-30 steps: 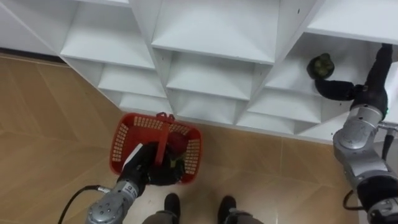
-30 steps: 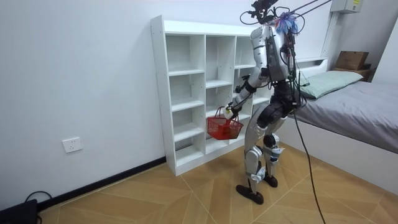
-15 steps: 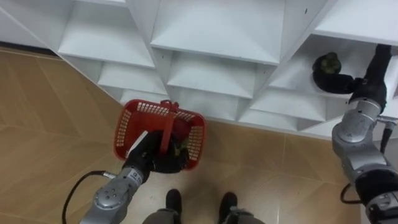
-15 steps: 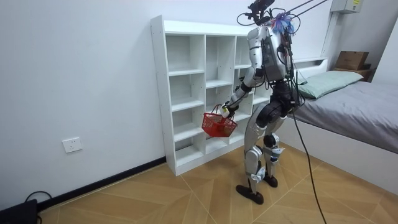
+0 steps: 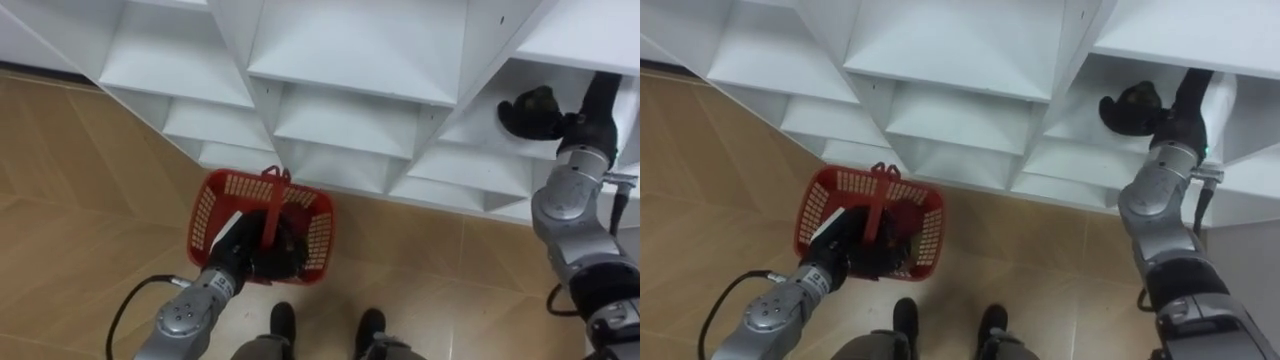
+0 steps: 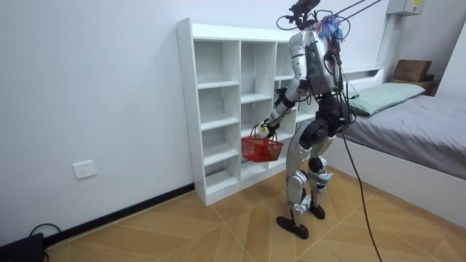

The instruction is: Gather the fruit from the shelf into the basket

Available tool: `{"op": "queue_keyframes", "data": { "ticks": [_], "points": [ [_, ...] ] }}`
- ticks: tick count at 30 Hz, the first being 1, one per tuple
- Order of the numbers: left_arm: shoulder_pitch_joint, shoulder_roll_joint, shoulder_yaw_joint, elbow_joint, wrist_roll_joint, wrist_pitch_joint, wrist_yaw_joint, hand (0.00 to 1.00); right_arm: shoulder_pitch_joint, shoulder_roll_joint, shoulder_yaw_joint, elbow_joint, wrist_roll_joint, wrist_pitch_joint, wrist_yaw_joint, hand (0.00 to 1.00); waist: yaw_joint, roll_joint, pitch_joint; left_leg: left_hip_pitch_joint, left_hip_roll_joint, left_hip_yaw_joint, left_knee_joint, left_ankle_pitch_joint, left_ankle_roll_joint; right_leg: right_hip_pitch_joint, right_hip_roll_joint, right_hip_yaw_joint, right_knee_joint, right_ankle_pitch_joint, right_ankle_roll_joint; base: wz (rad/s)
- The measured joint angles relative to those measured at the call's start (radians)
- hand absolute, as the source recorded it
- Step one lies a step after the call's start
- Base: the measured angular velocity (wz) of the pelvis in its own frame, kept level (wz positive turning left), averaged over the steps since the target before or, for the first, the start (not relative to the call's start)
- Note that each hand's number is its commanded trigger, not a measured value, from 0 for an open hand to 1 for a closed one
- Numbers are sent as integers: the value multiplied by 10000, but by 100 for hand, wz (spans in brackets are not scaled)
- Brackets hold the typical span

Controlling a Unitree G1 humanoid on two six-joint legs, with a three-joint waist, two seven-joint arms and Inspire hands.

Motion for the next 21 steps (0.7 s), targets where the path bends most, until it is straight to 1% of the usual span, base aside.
{"op": "queue_keyframes", "data": {
  "ticks": [2,5,10,13,14,16,19,21],
  "points": [
    [-5,0,4,0,-13,51,5,100,2,0,90,44,6,22,109,0,-2,-1,1,3,0,0,0,0,0,0,2,11,0,2,1,0],
    [-34,-16,3,91,-12,107,27,100,2,-1,288,135,30,206,472,0,-17,-7,4,14,0,-6,0,0,0,3,2,17,6,9,3,0],
    [-36,-11,0,171,-114,180,78,100,2,-1,491,513,420,242,746,0,-15,-3,10,12,10,-3,0,1,0,61,1,-51,-151,24,5,0],
    [-66,6,-73,174,-177,181,133,100,2,-2,656,753,449,257,748,0,-17,8,28,12,7,-10,-24,1,1,93,-6,-99,-197,24,9,2],
    [-78,26,-148,177,-177,187,147,100,0,-2,656,752,449,258,747,0,-8,31,54,10,0,-10,-43,1,1,92,-12,-104,-202,25,14,0],
    [-78,30,-207,177,-171,207,162,100,1,-2,659,753,441,277,770,0,-5,31,70,-12,-3,-9,-68,2,2,62,-13,-106,-163,23,18,0],
    [-58,41,-267,182,-184,272,255,100,-10,-42,643,752,414,277,835,0,-81,20,76,-15,2,-44,-114,2,1,41,-26,-145,-159,22,18,0],
    [-92,44,-358,230,-193,276,254,100,-9,-67,644,752,381,347,883,0,-111,12,81,-12,2,-43,-120,2,2,35,-32,-144,-142,22,18,0]
  ]
}}
